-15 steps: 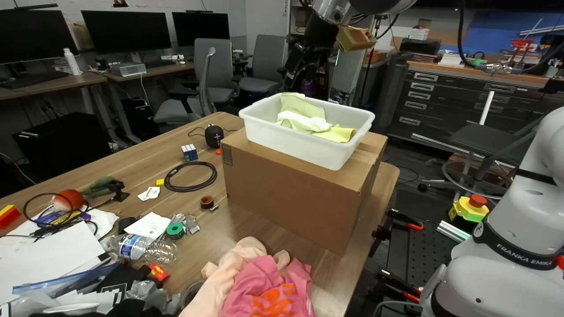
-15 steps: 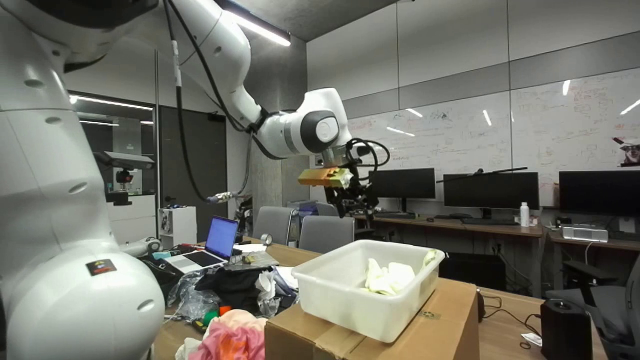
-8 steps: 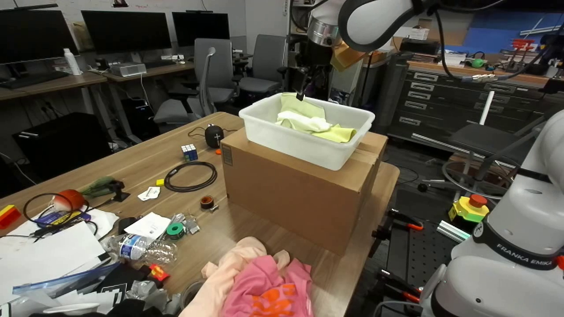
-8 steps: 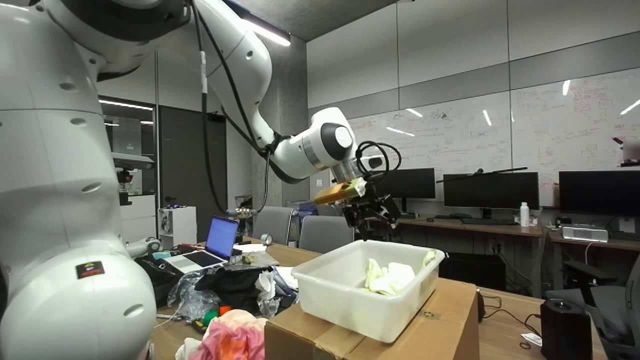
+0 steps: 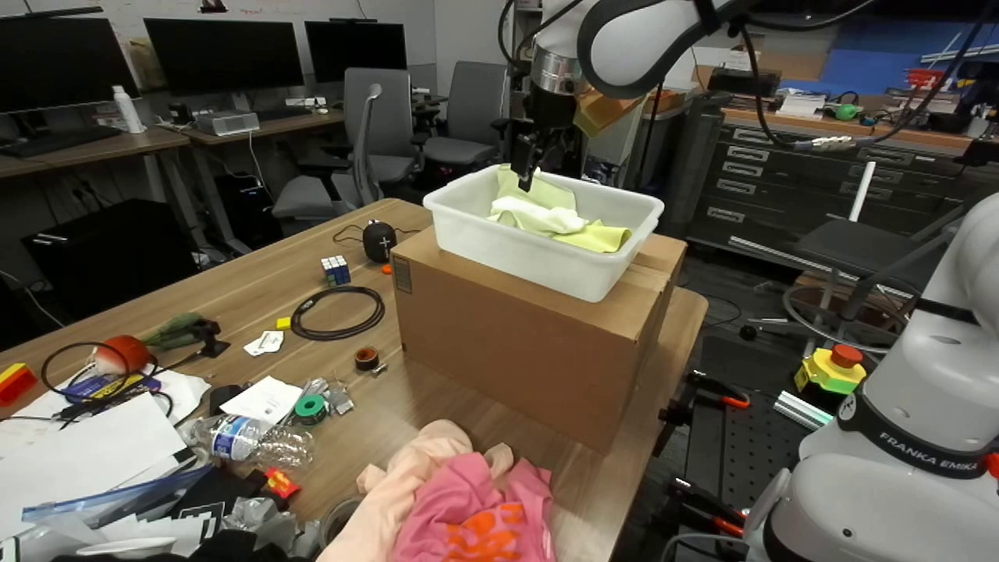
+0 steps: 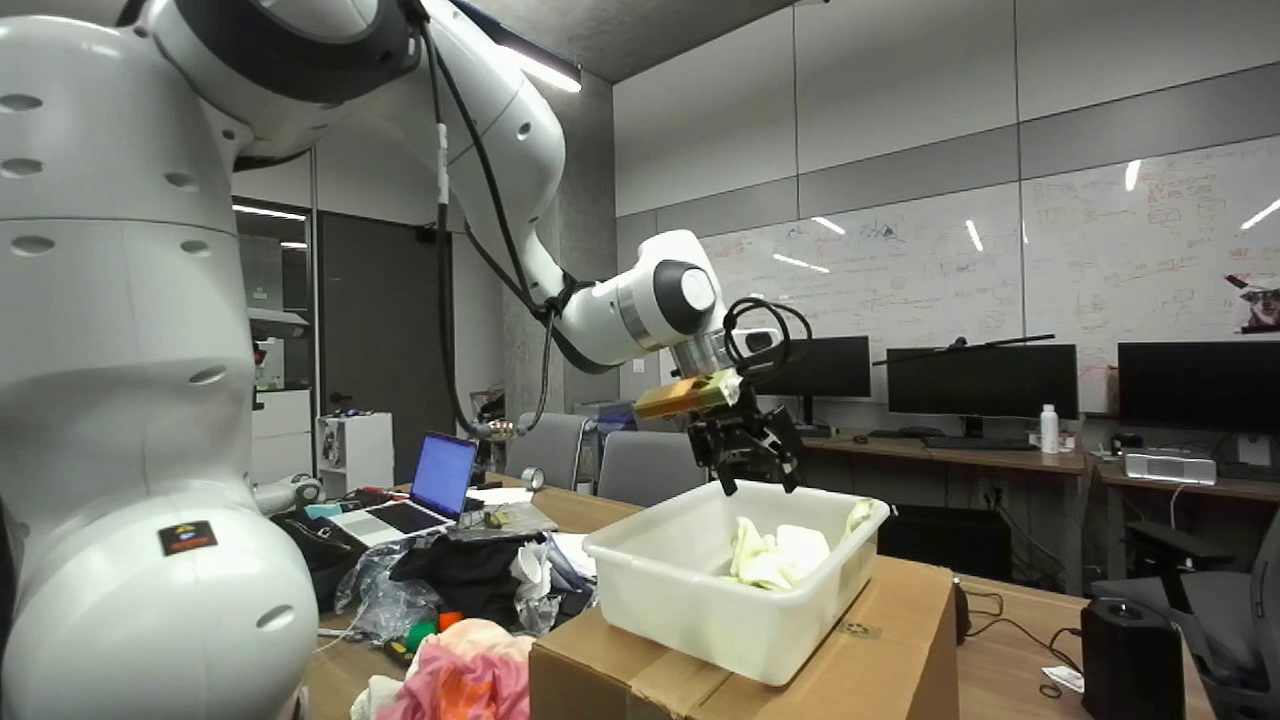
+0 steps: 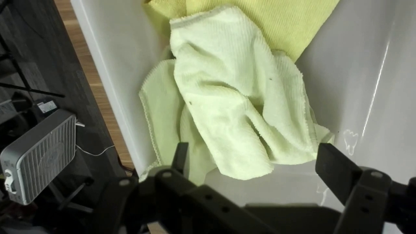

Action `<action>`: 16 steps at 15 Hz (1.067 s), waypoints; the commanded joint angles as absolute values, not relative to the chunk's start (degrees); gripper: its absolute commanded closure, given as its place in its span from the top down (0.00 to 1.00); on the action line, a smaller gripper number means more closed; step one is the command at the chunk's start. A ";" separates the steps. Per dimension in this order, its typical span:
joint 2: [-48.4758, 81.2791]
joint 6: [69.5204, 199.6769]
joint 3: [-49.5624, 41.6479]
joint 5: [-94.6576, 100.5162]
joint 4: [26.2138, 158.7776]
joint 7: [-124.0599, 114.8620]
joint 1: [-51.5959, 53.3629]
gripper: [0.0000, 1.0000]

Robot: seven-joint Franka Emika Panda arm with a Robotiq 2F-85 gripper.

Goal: Pick the cloths in the plastic box and put them on the table

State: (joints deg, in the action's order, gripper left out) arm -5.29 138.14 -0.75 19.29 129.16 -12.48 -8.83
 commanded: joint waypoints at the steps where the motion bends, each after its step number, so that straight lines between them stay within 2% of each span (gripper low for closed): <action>1: -1.62 137.39 -2.91 13.58 125.79 -7.01 -7.67 1.00; 9: 5.28 136.63 -4.70 0.78 123.65 3.03 -8.26 1.00; 16: 8.38 135.66 -4.93 -0.26 122.38 4.22 -8.33 1.00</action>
